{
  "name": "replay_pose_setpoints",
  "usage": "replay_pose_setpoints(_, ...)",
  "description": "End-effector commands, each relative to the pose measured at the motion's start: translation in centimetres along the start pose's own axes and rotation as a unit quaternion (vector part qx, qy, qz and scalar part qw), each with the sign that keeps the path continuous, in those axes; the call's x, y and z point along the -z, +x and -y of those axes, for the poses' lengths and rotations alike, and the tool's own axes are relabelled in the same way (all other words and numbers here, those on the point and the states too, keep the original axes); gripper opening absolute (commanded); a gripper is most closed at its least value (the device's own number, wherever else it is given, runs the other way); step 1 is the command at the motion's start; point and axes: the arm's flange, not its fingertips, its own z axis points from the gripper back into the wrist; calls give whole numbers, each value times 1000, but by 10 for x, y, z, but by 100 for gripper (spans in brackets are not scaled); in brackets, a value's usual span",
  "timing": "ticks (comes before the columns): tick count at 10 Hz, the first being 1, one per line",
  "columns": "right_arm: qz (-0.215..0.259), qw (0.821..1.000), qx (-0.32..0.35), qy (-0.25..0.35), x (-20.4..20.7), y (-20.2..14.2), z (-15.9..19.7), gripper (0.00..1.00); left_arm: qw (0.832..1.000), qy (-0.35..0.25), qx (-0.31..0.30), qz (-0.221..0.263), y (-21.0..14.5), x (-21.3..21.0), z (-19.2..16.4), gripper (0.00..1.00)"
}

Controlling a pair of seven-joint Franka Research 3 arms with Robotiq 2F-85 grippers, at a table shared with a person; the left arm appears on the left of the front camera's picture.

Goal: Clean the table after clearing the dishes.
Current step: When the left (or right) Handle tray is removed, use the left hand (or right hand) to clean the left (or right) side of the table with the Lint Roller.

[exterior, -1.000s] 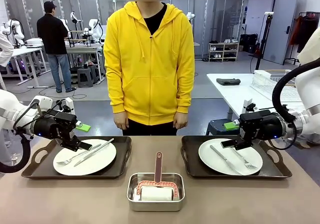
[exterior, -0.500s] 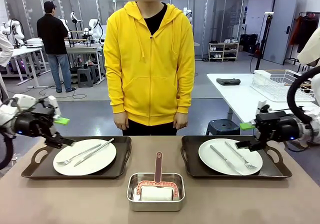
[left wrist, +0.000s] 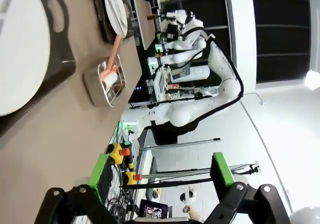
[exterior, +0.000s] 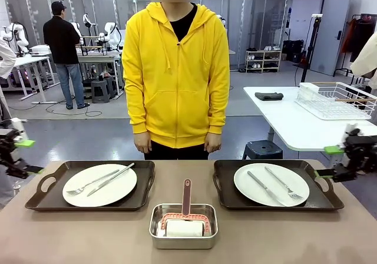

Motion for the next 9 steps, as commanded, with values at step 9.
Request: replay_pose_setpoints(9, 103, 994, -41, 22, -146, -42, 22, 100, 997, -43, -9, 60, -65, -160, -12, 100)
